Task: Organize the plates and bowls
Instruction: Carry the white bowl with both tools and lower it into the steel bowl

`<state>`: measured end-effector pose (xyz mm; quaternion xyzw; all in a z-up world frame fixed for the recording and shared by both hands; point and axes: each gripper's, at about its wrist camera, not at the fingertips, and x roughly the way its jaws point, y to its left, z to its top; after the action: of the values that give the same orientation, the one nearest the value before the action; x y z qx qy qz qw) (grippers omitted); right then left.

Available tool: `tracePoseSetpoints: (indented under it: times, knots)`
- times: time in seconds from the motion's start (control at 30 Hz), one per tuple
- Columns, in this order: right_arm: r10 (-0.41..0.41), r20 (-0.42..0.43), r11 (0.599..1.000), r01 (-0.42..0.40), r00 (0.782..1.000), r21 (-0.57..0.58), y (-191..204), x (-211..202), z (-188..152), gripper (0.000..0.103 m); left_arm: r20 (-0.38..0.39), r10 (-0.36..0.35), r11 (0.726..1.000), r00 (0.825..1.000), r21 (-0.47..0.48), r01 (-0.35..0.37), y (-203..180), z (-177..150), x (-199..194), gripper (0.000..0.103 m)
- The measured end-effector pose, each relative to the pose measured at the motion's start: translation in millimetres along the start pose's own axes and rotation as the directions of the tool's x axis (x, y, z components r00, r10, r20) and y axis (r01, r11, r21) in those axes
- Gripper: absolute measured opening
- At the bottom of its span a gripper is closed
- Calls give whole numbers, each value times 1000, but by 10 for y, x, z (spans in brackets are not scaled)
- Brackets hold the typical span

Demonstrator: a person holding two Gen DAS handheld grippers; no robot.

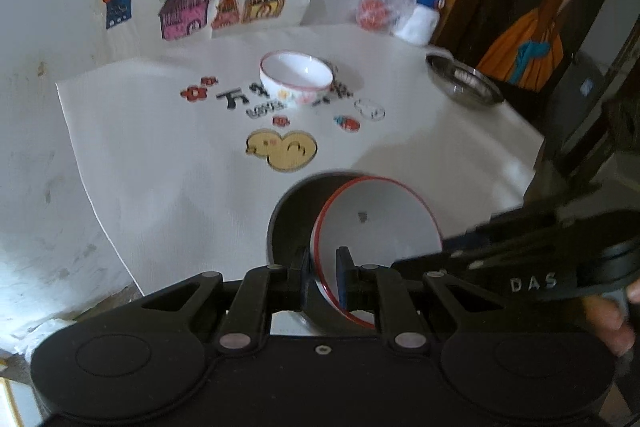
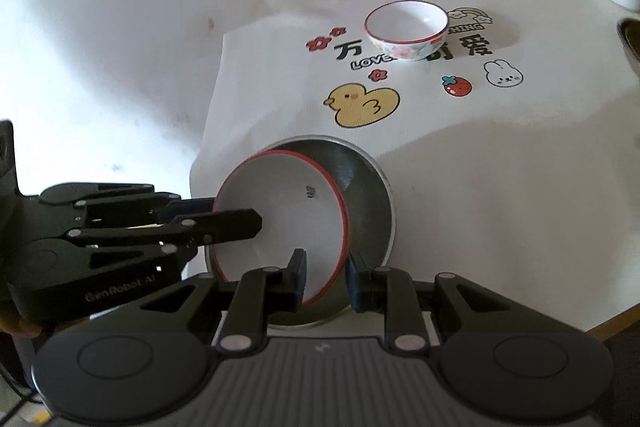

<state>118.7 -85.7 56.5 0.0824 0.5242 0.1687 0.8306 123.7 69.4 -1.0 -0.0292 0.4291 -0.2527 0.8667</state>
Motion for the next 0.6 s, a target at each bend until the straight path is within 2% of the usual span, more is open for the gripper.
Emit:
tracePoseSetpoints:
  times: [0.27, 0.6]
  knots:
    - [-59, -101, 994, 49, 993, -94, 105, 96, 130, 25, -51, 19, 999, 999, 28, -17, -44, 23, 45, 14]
    - [-81, -208, 991, 57, 975, -119, 101, 210, 287, 25, -150, 31, 998, 988, 57, -22, -67, 173, 119, 14]
